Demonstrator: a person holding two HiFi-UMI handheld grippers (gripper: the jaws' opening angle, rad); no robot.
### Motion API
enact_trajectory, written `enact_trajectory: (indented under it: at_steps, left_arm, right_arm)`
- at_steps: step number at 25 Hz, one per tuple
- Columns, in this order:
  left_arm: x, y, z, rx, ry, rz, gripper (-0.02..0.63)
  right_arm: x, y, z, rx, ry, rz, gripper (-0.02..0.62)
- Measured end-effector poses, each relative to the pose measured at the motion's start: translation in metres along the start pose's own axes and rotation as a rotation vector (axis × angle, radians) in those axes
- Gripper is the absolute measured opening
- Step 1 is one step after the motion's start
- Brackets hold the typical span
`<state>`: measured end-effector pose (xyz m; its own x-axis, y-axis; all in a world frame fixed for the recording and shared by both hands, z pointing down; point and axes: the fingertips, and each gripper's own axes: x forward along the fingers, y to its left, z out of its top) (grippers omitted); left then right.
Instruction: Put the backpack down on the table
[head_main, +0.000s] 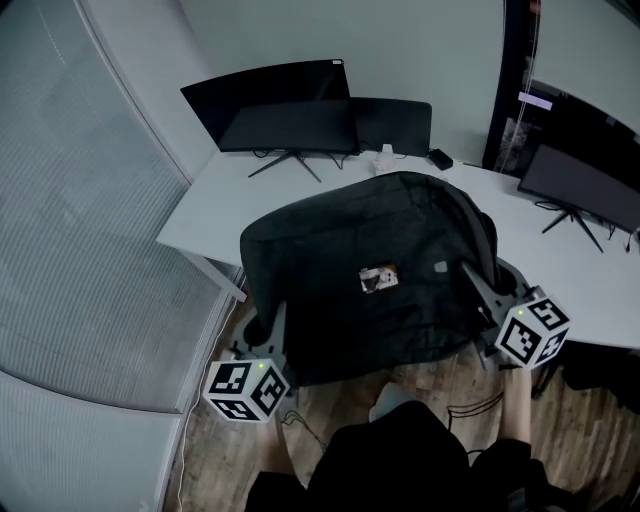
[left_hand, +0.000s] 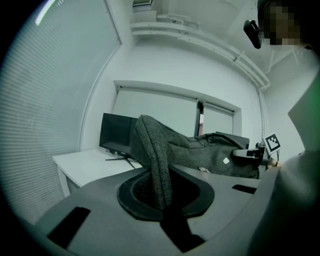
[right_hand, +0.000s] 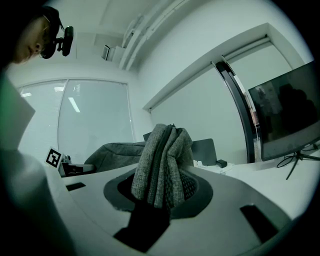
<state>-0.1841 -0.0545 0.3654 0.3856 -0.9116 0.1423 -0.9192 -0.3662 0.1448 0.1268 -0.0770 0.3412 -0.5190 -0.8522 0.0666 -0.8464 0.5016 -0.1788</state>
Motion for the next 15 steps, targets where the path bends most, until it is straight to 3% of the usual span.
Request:
enact_trajectory:
  at_steps: [8,15]
  left_arm:
    - [0.045,0.021,0.013,-0.009,0.017,0.0,0.041]
    - [0.052,0.024,0.012,-0.001,-0.001,0.023,0.041]
  right_arm:
    - [0.046,-0.023,0.01,0.009,0.012,-0.006,0.118]
    - [0.057,-0.031,0.009,0.004,-0.003,0.02,0.117]
